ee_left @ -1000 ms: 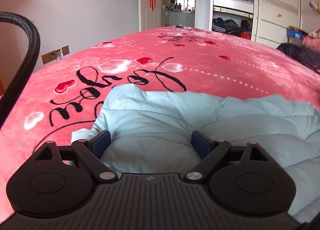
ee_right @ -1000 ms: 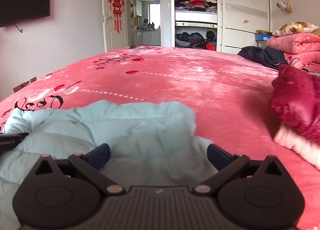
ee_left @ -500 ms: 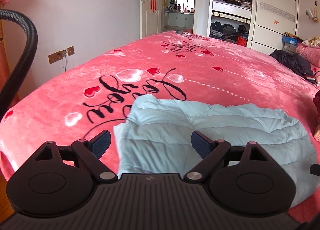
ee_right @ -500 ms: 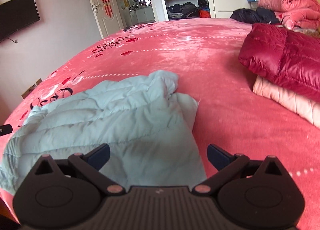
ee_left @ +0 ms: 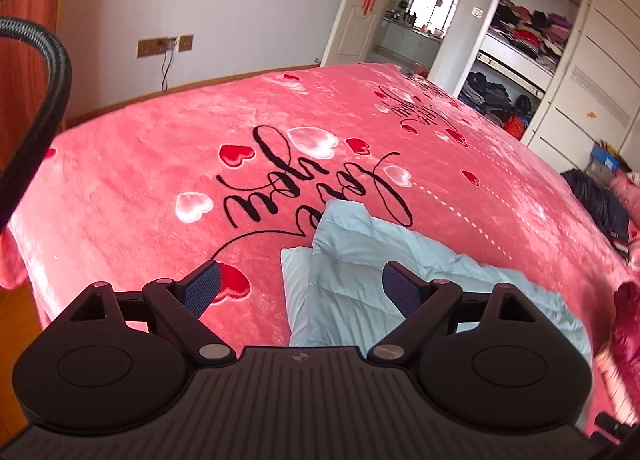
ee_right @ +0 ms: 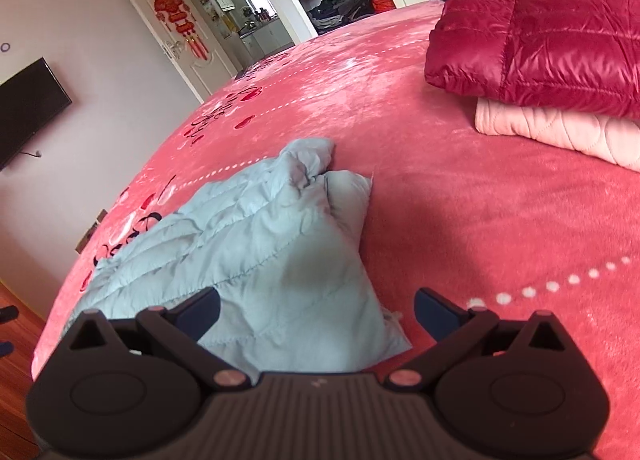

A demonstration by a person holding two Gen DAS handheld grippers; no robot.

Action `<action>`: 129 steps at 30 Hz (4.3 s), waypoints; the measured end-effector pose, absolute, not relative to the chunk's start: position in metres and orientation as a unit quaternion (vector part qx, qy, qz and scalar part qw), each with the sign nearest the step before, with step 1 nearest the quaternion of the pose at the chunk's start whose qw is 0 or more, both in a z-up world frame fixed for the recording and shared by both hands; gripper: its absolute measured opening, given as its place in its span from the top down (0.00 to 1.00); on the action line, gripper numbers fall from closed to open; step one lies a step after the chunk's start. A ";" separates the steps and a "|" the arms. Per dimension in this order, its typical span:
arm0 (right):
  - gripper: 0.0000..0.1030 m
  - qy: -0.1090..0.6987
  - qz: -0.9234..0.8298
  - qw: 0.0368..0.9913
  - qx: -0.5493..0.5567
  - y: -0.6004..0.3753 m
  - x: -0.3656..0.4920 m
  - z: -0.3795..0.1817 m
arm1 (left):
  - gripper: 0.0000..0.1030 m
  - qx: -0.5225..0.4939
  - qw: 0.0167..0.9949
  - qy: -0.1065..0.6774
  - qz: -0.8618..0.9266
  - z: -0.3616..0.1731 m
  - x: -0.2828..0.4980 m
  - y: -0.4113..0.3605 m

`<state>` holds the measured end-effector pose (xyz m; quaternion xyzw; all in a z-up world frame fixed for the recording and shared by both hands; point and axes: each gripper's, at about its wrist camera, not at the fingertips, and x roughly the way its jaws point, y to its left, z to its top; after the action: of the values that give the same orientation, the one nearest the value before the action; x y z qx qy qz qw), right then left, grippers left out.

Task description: Fold large clothes

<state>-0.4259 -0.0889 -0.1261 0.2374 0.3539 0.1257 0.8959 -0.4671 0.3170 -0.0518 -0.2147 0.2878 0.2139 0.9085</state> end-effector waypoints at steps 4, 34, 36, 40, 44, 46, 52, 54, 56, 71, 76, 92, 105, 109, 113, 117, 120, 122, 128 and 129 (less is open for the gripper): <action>0.01 0.352 0.144 0.885 0.270 -0.095 -0.414 -0.131 | 0.00 -0.259 0.897 0.293 0.204 -0.069 -0.455 0.332; 0.00 0.408 0.226 0.772 0.432 -0.097 -0.334 -0.179 | 0.00 -0.441 0.819 0.365 -0.036 -0.162 -0.388 0.384; 0.00 0.419 0.229 0.762 0.439 -0.094 -0.326 -0.179 | 0.00 -0.440 0.818 0.368 -0.042 -0.162 -0.387 0.383; 0.00 0.434 0.230 0.742 0.455 -0.088 -0.314 -0.178 | 0.00 -0.428 0.821 0.374 -0.051 -0.160 -0.374 0.374; 0.00 0.433 0.227 0.738 0.465 -0.082 -0.311 -0.178 | 0.00 -0.417 0.824 0.379 -0.058 -0.159 -0.369 0.369; 0.00 0.434 0.224 0.742 0.460 -0.080 -0.311 -0.177 | 0.00 -0.414 0.825 0.379 -0.061 -0.158 -0.368 0.367; 0.06 0.444 0.208 0.747 0.449 -0.071 -0.308 -0.173 | 0.05 -0.411 0.830 0.373 -0.059 -0.159 -0.367 0.369; 0.13 0.453 0.204 0.747 0.442 -0.065 -0.306 -0.170 | 0.15 -0.415 0.830 0.369 -0.054 -0.159 -0.369 0.371; 0.25 0.467 0.190 0.754 0.420 -0.056 -0.301 -0.164 | 0.31 -0.423 0.828 0.364 -0.050 -0.160 -0.371 0.374; 0.73 0.390 0.205 0.877 0.192 0.034 -0.288 -0.058 | 0.71 -0.372 0.892 0.254 -0.027 -0.112 -0.400 0.413; 0.73 0.345 0.243 0.893 0.156 0.087 -0.267 -0.038 | 0.71 -0.308 0.931 0.193 0.038 -0.082 -0.414 0.447; 0.73 0.306 0.352 0.879 0.097 0.265 -0.174 -0.042 | 0.70 -0.214 0.937 0.147 0.235 -0.075 -0.415 0.533; 0.54 0.347 0.315 0.881 0.061 0.316 -0.145 -0.083 | 0.48 -0.207 0.912 0.208 0.287 -0.100 -0.419 0.531; 0.29 0.349 0.288 0.890 0.047 0.317 -0.144 -0.088 | 0.37 -0.208 0.908 0.214 0.293 -0.096 -0.427 0.533; 0.20 0.342 0.268 0.900 0.040 0.311 -0.145 -0.086 | 0.25 -0.200 0.908 0.211 0.303 -0.088 -0.445 0.538; 0.06 0.324 0.242 0.914 0.041 0.298 -0.151 -0.078 | 0.11 -0.170 0.910 0.200 0.320 -0.076 -0.456 0.531; 0.02 0.305 0.229 0.923 0.044 0.284 -0.155 -0.067 | 0.04 -0.144 0.914 0.187 0.329 -0.064 -0.458 0.525; 0.02 0.295 0.218 0.929 0.046 0.274 -0.162 -0.060 | 0.02 -0.137 0.916 0.184 0.328 -0.056 -0.459 0.519; 0.02 0.291 0.201 0.934 0.046 0.248 -0.197 -0.044 | 0.00 -0.148 0.921 0.186 0.309 -0.031 -0.458 0.490; 0.02 0.290 0.198 0.935 0.044 0.244 -0.206 -0.041 | 0.00 -0.151 0.921 0.186 0.307 -0.027 -0.459 0.484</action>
<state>-0.2062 0.2435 -0.0410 0.0443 0.2899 0.1984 0.9352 -0.4589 0.4840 -0.0270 -0.1513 0.1857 0.3075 0.9209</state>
